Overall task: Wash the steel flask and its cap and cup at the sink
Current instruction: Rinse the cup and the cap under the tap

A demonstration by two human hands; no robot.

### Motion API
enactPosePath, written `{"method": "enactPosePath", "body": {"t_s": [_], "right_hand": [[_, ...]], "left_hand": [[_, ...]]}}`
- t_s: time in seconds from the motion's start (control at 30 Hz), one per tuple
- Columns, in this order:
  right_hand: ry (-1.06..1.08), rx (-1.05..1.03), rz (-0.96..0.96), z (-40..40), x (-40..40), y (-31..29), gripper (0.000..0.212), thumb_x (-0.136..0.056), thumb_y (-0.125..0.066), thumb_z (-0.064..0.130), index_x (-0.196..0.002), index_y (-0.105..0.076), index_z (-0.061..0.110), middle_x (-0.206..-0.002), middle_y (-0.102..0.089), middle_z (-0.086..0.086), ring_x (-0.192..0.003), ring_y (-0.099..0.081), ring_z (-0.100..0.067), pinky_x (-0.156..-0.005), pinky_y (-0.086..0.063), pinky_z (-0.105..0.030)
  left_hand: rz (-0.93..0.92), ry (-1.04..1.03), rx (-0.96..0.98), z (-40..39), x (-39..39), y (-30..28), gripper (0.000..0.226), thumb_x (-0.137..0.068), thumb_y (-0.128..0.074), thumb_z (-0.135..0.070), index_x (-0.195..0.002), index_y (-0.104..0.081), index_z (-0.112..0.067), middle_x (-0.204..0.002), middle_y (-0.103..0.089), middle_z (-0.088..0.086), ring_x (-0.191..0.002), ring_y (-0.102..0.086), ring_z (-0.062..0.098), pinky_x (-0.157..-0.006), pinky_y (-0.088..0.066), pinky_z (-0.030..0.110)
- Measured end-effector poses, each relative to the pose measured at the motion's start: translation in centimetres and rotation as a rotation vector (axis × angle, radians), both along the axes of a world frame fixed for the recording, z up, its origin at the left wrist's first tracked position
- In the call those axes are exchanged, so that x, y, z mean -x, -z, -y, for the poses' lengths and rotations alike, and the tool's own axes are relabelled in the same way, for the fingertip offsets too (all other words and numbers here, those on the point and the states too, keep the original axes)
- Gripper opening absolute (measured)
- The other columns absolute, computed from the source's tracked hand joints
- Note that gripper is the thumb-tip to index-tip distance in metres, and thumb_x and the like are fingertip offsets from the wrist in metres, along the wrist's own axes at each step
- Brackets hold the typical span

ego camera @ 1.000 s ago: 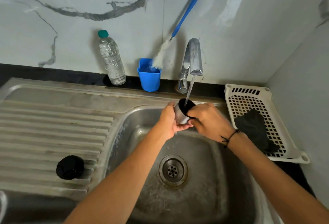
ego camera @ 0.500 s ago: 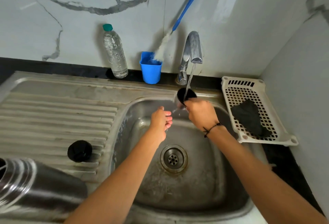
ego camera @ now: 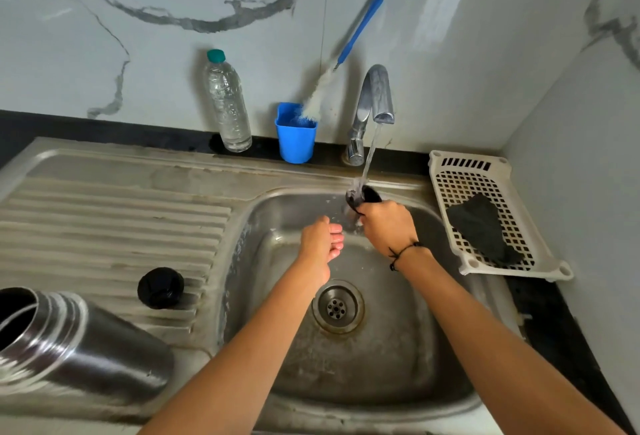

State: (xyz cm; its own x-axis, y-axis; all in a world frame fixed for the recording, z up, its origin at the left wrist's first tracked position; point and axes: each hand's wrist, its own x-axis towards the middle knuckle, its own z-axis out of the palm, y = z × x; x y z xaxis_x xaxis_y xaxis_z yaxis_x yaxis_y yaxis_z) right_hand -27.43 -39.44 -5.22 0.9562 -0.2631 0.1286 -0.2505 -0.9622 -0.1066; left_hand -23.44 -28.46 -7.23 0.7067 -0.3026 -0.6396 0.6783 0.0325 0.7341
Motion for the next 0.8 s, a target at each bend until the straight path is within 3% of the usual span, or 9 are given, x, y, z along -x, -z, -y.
{"method": "enactPosePath", "body": {"t_s": [0.07, 0.17, 0.3, 0.37, 0.47, 0.6, 0.8], "right_hand": [[0.000, -0.007, 0.069, 0.2, -0.1, 0.4, 0.018, -0.077, -0.062, 0.000, -0.090, -0.070, 0.009, -0.084, -0.068, -0.012, -0.076, -0.065, -0.036, -0.058, -0.048, -0.034], [-0.013, -0.021, 0.275, 0.4, -0.2, 1.2, 0.021, -0.057, -0.071, -0.009, -0.070, -0.068, 0.007, -0.063, -0.063, -0.007, -0.054, -0.061, -0.029, -0.040, -0.041, -0.024], [-0.068, -0.026, 0.454, 0.2, -0.1, 1.7, 0.008, -0.062, -0.062, -0.001, -0.064, -0.067, 0.005, -0.066, -0.067, -0.008, -0.061, -0.066, -0.025, -0.043, -0.045, -0.022], [-0.074, -0.018, 0.436, 0.3, -0.4, 1.7, 0.009, -0.066, -0.060, 0.004, -0.064, -0.068, 0.008, -0.062, -0.065, -0.007, -0.056, -0.064, -0.026, -0.042, -0.044, -0.022], [-0.059, -0.025, 0.484, 0.7, -0.2, 2.2, 0.015, -0.057, -0.070, -0.007, -0.062, -0.064, 0.006, -0.062, -0.065, -0.009, -0.056, -0.063, -0.027, -0.042, -0.044, -0.023], [-0.066, -0.016, 0.471, 0.9, -0.3, 1.3, 0.010, -0.068, -0.058, 0.006, -0.062, -0.066, 0.007, -0.059, -0.062, -0.008, -0.052, -0.061, -0.029, -0.040, -0.042, -0.025], [-0.100, 0.002, 0.388, 1.4, -0.7, 1.3, 0.014, -0.063, -0.064, -0.002, -0.070, -0.069, 0.009, -0.064, -0.065, -0.010, -0.058, -0.063, -0.031, -0.044, -0.046, -0.028]], "left_hand": [[-0.006, -0.002, -0.008, 0.1, -0.1, 0.1, 0.038, -0.103, -0.032, -0.021, -0.078, -0.056, -0.005, -0.073, -0.048, 0.007, -0.060, -0.040, 0.014, -0.052, -0.033, 0.020], [-0.002, -0.018, -0.001, 0.1, -0.3, 0.3, 0.037, -0.103, -0.032, -0.020, -0.081, -0.057, -0.005, -0.075, -0.050, 0.008, -0.063, -0.042, 0.014, -0.054, -0.035, 0.021], [-0.022, -0.012, 0.001, 0.6, -0.4, 0.0, 0.035, -0.102, -0.032, -0.018, -0.081, -0.056, -0.003, -0.075, -0.049, 0.009, -0.062, -0.042, 0.015, -0.054, -0.035, 0.021], [-0.020, -0.018, -0.003, 0.9, -0.5, 0.0, 0.034, -0.102, -0.032, -0.018, -0.080, -0.055, -0.004, -0.074, -0.049, 0.009, -0.061, -0.042, 0.015, -0.054, -0.035, 0.021], [-0.013, -0.013, -0.018, 1.1, -0.6, 0.0, 0.035, -0.102, -0.032, -0.019, -0.080, -0.055, -0.004, -0.073, -0.049, 0.008, -0.061, -0.042, 0.016, -0.054, -0.035, 0.022], [-0.023, -0.024, -0.027, 1.0, -0.9, 0.5, 0.034, -0.102, -0.032, -0.019, -0.081, -0.055, -0.004, -0.073, -0.049, 0.008, -0.061, -0.042, 0.015, -0.053, -0.034, 0.022], [-0.036, -0.021, -0.024, 1.0, -0.8, 0.9, 0.034, -0.102, -0.031, -0.019, -0.077, -0.052, -0.007, -0.071, -0.046, 0.007, -0.060, -0.040, 0.015, -0.053, -0.032, 0.021]]}}
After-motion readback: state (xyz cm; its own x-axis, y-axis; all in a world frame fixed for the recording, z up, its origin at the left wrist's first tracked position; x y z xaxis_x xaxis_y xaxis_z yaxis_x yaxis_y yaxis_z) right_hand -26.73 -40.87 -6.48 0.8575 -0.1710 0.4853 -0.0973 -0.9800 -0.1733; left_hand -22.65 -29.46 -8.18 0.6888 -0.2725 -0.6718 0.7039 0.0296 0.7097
